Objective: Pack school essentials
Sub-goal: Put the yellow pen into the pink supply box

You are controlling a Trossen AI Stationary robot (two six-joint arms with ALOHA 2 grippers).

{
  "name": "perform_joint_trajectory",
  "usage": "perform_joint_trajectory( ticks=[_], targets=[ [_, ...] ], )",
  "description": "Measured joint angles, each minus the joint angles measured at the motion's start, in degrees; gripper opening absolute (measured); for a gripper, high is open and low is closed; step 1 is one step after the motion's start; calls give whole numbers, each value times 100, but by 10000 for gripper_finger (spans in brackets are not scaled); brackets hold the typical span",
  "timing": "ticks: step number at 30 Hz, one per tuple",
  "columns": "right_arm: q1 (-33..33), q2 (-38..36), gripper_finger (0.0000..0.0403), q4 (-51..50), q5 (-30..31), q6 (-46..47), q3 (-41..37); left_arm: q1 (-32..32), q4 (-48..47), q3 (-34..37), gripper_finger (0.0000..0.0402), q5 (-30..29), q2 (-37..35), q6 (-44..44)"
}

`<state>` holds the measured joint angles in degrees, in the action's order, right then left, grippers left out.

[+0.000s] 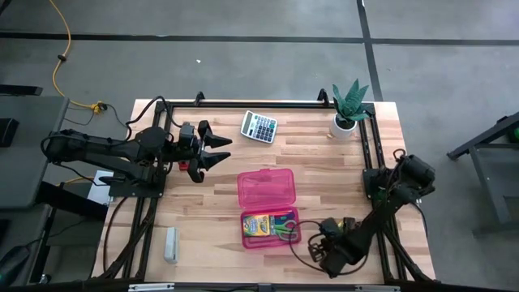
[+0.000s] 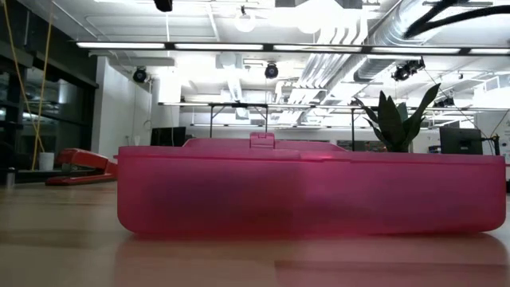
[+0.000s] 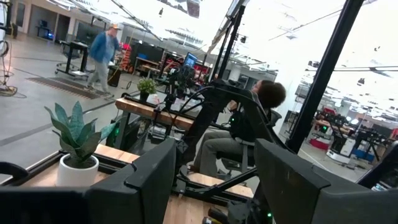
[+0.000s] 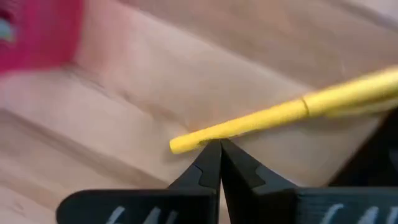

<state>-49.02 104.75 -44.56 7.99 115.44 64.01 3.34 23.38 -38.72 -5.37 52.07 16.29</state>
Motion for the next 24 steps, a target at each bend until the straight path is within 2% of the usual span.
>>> perform_joint_trajectory(
  ticks=[7,11,16,21,24],
  targets=[
    [446,0,0,-254,368,-1128,0,1,0,0,207,7,0,2],
    [627,-61,0,-332,285,-2274,0,-1,0,0,207,9,0,2],
    [587,-530,0,-522,427,-3937,0,1,2,0,207,9,0,2],
    [589,-1104,0,-531,56,-5889,0,1,2,0,207,7,0,2],
    [664,-1196,6,-537,-476,-6847,0,0,4,0,207,5,0,2]
  ],
)
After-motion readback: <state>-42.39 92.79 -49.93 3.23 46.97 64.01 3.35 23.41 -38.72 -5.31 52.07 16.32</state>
